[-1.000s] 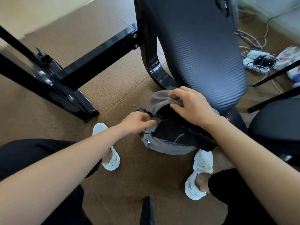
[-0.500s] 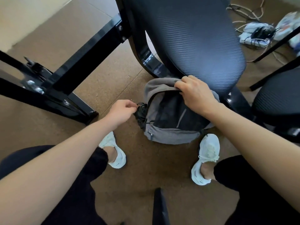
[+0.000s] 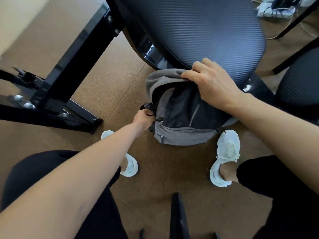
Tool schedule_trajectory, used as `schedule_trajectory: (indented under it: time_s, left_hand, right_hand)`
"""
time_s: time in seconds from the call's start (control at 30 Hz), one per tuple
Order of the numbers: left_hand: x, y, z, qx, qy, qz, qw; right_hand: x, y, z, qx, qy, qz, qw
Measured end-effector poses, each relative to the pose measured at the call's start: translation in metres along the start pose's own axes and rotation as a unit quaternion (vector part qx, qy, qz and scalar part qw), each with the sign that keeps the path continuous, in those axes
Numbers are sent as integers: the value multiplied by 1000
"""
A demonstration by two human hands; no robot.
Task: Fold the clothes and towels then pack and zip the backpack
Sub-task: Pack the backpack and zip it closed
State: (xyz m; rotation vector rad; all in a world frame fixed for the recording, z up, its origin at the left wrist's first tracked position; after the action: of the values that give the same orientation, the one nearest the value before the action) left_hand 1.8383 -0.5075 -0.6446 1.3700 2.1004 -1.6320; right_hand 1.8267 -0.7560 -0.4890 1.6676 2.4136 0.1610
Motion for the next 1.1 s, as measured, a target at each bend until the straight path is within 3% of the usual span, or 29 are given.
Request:
schedule_trajectory:
  time_s: [0.1, 0.43, 0.77, 0.97, 1.1]
  left_hand:
    - [7, 3, 7, -10, -37, -34, 999]
    - [15, -5, 12, -17, 4, 4, 1000]
    - [25, -4, 1, -37, -10, -10, 999]
    - [29, -13, -2, 9, -157, -77, 985]
    - [30, -14, -8, 23, -174, -80, 981]
  right_hand:
    - [-8, -1, -2, 2, -14, 28, 1000]
    - [-11, -3, -8, 30, 26, 45, 998]
    - [-14, -1, -11, 47, 45, 57, 996]
    - [-16, -2, -10, 51, 54, 58, 996]
    - [-16, -2, -10, 54, 56, 62, 995]
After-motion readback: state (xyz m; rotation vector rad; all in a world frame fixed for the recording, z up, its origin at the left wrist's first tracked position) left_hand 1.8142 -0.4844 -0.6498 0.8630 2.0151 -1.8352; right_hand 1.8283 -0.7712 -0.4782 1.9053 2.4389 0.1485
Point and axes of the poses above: each hand's wrist, its own y-axis towards the middle knuckle, its own z-axis out of the palm, x = y × z, the point moved 4 cm from there along y, towards the middle knuckle, and after that the axes turned 14 degrees about -y, right-handed, at the moved point
